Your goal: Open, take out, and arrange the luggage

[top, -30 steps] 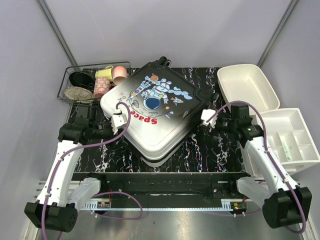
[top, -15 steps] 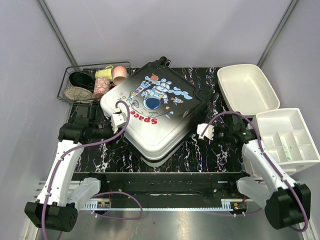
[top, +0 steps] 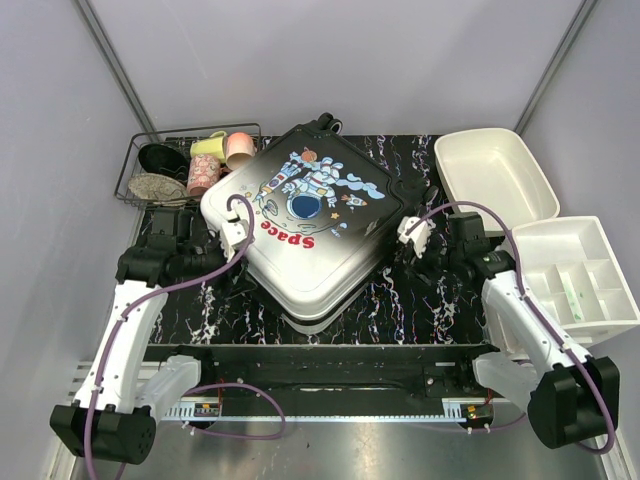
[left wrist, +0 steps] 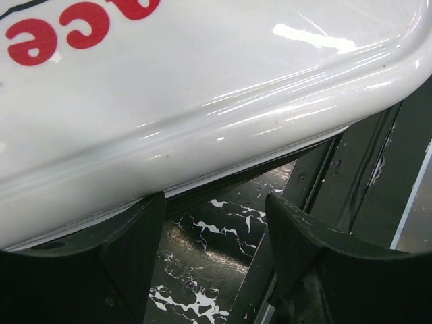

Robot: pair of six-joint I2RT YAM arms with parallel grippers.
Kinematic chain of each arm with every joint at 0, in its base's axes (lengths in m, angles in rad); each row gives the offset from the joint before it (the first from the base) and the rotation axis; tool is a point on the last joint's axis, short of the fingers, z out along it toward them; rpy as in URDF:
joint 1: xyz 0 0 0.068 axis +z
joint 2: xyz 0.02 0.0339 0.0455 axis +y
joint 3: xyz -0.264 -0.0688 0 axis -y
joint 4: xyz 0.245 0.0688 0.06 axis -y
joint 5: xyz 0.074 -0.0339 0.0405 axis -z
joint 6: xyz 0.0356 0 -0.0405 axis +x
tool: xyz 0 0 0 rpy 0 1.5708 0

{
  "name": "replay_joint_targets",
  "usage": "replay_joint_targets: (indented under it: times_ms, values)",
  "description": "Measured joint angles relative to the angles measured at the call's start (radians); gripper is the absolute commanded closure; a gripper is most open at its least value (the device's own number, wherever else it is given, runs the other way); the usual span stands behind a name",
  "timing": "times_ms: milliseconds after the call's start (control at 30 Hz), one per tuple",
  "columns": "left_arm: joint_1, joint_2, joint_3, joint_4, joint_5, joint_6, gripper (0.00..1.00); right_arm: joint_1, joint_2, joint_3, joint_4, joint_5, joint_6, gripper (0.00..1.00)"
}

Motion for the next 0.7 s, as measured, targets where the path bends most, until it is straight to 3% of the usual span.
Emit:
replay_joint_targets:
  times_ms: [33,267,700]
  values:
    - [0.0,-0.001,-0.002,0.004,0.0,-0.01,0.34,0.0,0.003,-0.005,0.038,-0.002,0.034,0.59]
    - [0.021,-0.024,-0.036,0.06,0.002,-0.092,0.34,0.0,0.0,-0.144,0.352,-0.032,0.211,0.62]
    - [0.113,-0.039,-0.087,0.19,0.009,-0.295,0.34,0.0,0.05,-0.298,0.754,-0.007,0.338,0.73]
